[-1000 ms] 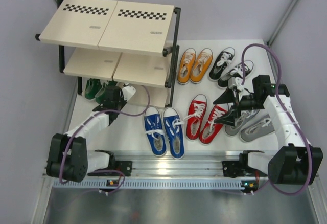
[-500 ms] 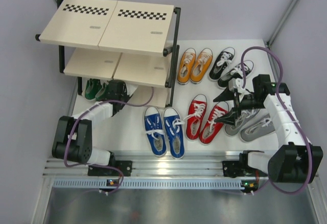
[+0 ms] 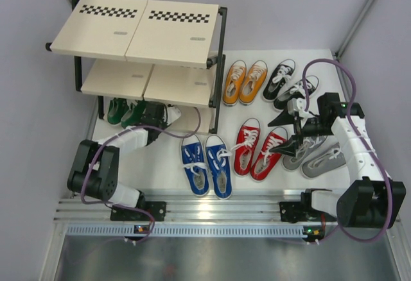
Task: Place and organize the shoes onto the shoe shelf
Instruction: Adjust the shoe shelf at the center of the board.
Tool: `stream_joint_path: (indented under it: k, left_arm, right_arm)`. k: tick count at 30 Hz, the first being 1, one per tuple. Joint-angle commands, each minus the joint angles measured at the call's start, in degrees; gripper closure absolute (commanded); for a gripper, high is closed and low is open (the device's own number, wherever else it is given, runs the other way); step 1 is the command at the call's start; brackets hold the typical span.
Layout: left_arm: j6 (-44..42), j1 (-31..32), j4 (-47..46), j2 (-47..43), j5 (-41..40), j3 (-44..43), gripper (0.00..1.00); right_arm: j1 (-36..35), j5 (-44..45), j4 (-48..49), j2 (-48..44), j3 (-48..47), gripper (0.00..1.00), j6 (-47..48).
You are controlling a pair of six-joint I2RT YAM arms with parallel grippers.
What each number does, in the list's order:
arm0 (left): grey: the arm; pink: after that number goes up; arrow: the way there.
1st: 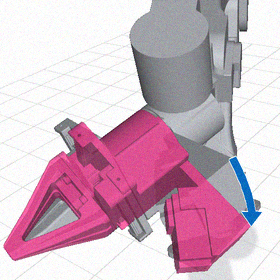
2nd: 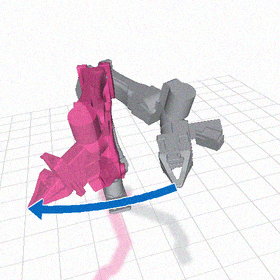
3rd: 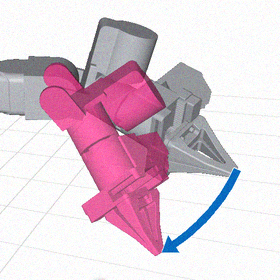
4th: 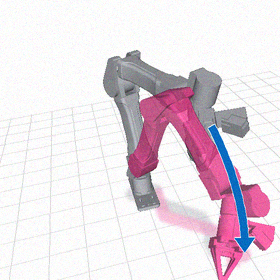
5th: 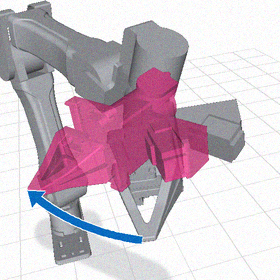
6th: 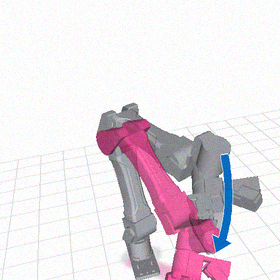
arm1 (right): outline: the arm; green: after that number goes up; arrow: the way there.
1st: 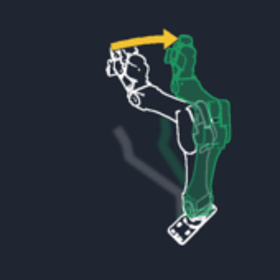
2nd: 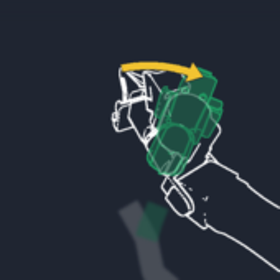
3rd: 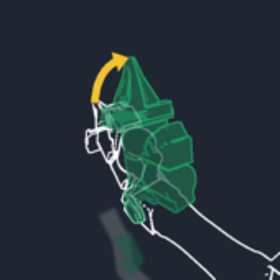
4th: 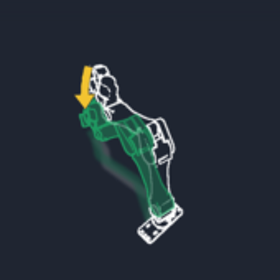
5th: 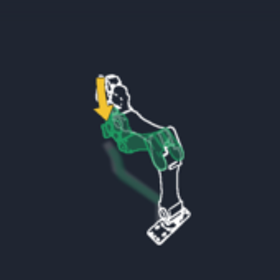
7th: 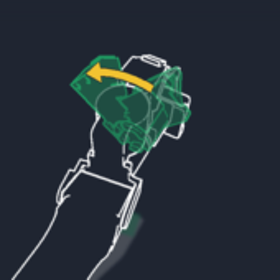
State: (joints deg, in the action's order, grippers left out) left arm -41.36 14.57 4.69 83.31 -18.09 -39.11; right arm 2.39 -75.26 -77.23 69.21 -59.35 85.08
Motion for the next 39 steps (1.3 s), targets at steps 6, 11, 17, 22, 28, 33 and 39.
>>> stream_joint_path:
  k: [6, 11, 17, 22, 28, 33, 39]
  left_arm:
    - [-6.26, 2.48, -4.16, -2.87, -8.64, 0.35, 0.48]
    - [-7.85, 4.06, -4.16, -10.52, -4.43, 4.21, 0.42]
    - [-8.73, 4.5, 2.24, -21.33, 4.36, 7.3, 0.42]
    - [-5.75, 3.72, 7.78, -27.93, 12.26, 7.74, 0.5]
    - [-0.04, 2.75, 10.16, -36.28, 24.32, 9.58, 0.55]
    - [15.58, 2.66, 7.63, -42.52, 18.98, 8.53, 0.72]
    - [47.04, 2.48, 13.48, -42.71, -1.68, 0.54, 0.87]
  right_arm:
    - [0.95, -3.49, -8.37, -0.48, -2.43, 0.01, 2.9]
    - [0.95, -3.49, -8.37, -0.65, -2.52, 0.01, 2.81]
    - [0.95, -3.75, -8.37, -1.27, -2.61, 0.01, 2.72]
    - [0.86, -3.75, -8.29, -1.8, -2.61, 0.01, 2.73]
    - [0.95, -3.84, -8.37, -2.24, -2.52, 0.01, 2.73]
    - [0.95, -3.93, -8.37, -2.41, -2.35, 0.01, 2.81]
    - [0.95, -3.93, -8.37, -1.53, -2.35, 0.0, 2.72]
